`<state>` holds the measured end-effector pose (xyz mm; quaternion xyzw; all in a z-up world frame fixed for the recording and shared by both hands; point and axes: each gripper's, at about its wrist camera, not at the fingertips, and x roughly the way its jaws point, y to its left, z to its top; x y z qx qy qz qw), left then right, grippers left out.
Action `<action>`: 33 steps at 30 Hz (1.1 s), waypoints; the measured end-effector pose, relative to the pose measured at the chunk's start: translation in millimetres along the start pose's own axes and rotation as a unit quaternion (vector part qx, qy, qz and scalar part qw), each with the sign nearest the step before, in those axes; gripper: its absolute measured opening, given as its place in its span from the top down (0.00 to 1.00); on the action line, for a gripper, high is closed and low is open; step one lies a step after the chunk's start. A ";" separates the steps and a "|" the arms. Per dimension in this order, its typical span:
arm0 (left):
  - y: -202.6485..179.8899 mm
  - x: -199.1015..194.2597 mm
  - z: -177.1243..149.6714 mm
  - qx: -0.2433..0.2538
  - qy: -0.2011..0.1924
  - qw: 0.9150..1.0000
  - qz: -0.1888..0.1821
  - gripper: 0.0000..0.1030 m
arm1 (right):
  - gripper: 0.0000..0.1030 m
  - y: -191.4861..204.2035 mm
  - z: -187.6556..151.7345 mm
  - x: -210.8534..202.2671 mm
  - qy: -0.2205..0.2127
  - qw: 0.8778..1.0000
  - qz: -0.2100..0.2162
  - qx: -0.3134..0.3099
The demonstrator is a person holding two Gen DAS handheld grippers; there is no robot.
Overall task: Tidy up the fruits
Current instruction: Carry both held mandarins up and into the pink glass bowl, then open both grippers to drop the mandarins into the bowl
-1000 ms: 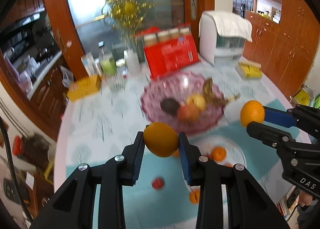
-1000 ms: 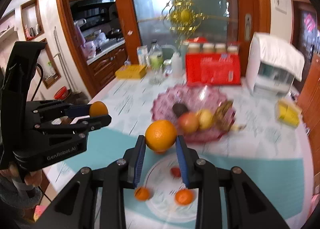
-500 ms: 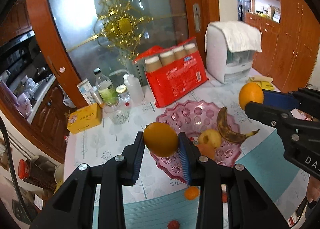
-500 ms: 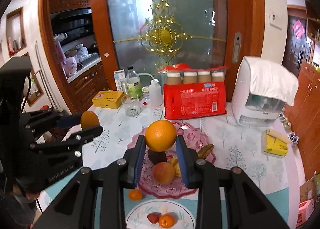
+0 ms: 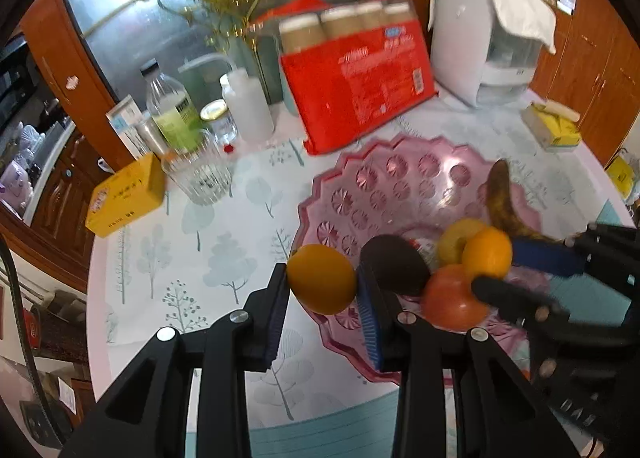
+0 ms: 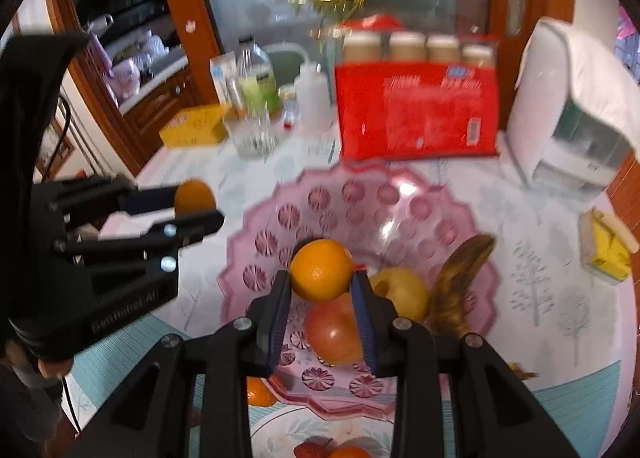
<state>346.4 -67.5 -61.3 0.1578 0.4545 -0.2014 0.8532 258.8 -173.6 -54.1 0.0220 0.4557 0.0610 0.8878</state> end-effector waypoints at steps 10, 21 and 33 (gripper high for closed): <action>2.2 46.8 -8.6 -0.003 0.031 0.999 -0.012 0.69 | 0.69 12.6 -11.5 43.3 0.037 0.999 0.013 -0.015; -0.9 53.1 -16.5 0.004 0.035 0.999 -0.008 0.64 | 0.69 14.6 -13.8 46.9 0.036 0.999 0.018 -0.019; 1.6 32.1 -18.6 0.003 0.008 1.000 0.018 0.27 | 0.64 16.1 -15.1 36.0 0.029 0.999 0.018 -0.016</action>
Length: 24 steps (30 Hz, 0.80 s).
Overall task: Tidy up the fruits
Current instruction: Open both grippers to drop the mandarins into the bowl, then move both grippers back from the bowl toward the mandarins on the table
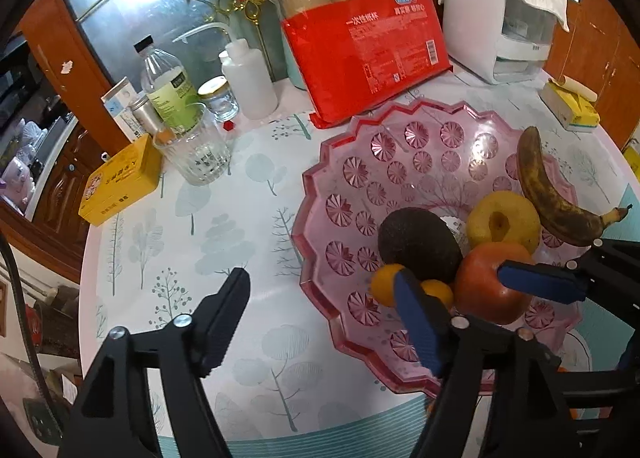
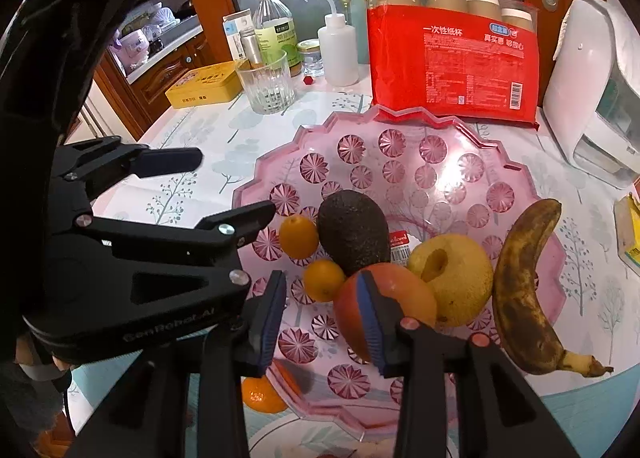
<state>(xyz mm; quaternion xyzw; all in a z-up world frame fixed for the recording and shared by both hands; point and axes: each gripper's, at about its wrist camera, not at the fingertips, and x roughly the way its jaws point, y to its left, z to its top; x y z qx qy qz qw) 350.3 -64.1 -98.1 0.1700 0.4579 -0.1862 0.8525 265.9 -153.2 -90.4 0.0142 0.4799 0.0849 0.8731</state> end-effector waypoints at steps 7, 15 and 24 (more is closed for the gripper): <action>4.0 -16.0 -4.7 -0.008 -0.008 1.000 0.004 0.23 | 0.64 -0.6 -3.6 -9.7 -0.003 1.000 -0.004 0.007; 5.6 -37.2 -14.3 -0.019 -0.012 1.000 0.004 0.22 | 0.64 1.7 -9.2 -23.8 -0.007 1.000 -0.015 0.015; 4.4 -69.9 -27.1 -0.024 -0.022 0.999 0.008 0.22 | 0.64 6.7 -17.6 -47.2 -0.014 0.999 -0.020 0.022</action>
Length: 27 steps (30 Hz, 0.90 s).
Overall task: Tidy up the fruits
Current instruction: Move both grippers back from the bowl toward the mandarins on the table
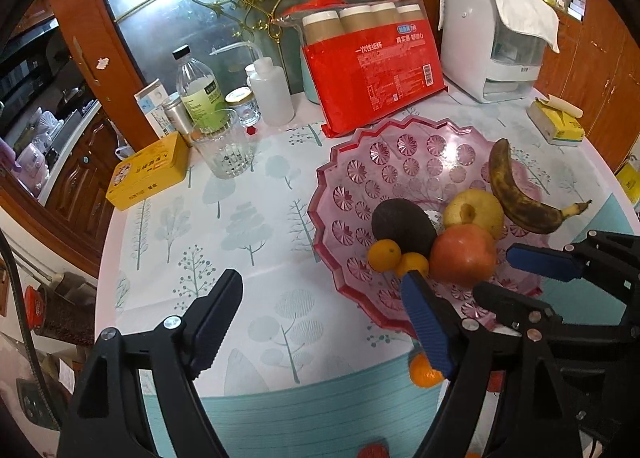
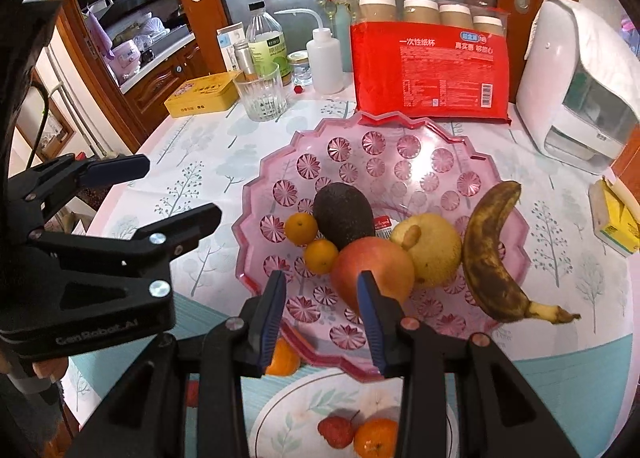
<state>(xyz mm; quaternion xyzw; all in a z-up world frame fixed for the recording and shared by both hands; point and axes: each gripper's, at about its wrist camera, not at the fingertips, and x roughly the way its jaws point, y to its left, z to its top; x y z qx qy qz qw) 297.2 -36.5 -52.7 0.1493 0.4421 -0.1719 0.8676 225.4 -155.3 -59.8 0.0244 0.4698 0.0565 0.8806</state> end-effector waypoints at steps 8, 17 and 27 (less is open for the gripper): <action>-2.6 -39.5 -8.9 -0.007 -0.018 1.000 0.006 0.22 | 0.64 -0.6 -3.7 -39.2 -0.028 1.000 0.001 0.009; -15.5 -79.1 -20.2 -0.017 -0.040 0.999 -0.001 0.20 | 0.64 4.2 -18.5 -87.6 -0.058 0.998 -0.007 -0.005; -35.7 -110.9 -37.1 -0.022 -0.055 0.998 -0.013 0.19 | 0.64 1.2 -46.3 -122.1 -0.071 0.997 -0.029 -0.013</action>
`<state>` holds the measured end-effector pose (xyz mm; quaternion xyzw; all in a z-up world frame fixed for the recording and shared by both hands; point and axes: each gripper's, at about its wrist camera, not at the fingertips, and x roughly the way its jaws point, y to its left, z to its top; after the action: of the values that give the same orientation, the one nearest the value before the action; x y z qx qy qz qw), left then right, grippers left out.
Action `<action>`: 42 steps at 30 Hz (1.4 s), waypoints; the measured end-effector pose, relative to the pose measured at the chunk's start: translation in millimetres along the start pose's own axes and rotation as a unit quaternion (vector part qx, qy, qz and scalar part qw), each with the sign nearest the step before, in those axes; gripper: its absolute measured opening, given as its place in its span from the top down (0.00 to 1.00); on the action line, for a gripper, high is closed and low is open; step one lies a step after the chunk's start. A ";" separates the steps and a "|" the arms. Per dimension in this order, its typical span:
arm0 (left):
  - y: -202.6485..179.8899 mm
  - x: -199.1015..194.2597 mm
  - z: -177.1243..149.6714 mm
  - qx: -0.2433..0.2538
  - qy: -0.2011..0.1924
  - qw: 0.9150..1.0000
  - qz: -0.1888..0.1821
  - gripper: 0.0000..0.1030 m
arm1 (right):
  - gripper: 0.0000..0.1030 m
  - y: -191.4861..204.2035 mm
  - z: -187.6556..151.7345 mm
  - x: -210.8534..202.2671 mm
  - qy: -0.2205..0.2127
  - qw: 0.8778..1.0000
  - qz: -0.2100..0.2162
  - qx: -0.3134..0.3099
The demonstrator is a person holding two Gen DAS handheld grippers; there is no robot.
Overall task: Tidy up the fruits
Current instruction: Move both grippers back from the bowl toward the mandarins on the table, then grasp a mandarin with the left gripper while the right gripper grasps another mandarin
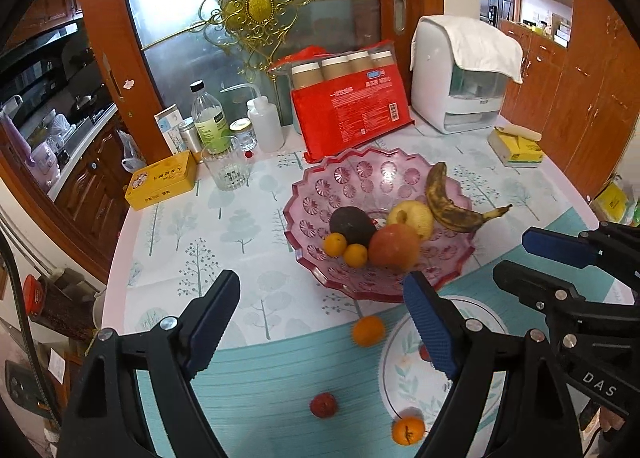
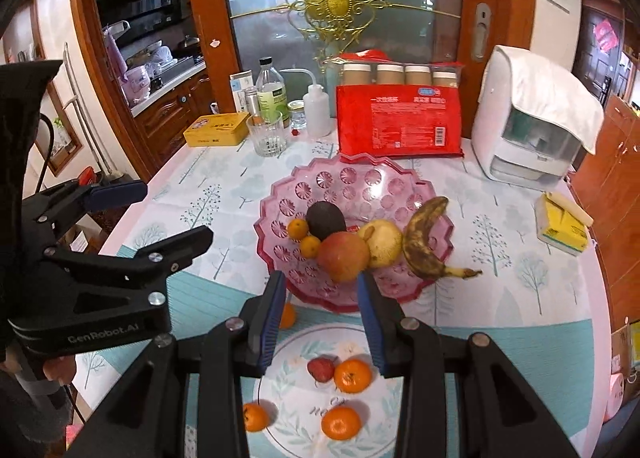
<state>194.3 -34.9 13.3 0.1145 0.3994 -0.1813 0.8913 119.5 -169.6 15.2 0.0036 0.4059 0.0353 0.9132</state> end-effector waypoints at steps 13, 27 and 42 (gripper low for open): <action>-23.9 -17.2 -42.5 -0.018 0.009 0.999 -0.025 0.19 | 0.64 -15.2 -46.9 -22.8 0.009 1.000 -0.003 0.017; -57.6 23.7 -132.9 -0.055 0.069 0.996 -0.021 0.19 | 0.64 -30.4 -127.8 12.9 0.073 0.995 -0.008 0.065; -74.9 73.0 -193.7 -0.084 0.137 0.987 -0.023 0.19 | 0.64 -36.5 -173.4 57.6 0.133 0.987 0.022 0.091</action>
<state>78.3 -52.2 -173.0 0.0538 0.5345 -0.1497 0.8301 31.7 -205.9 -145.0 0.0912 0.5250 0.0184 0.8460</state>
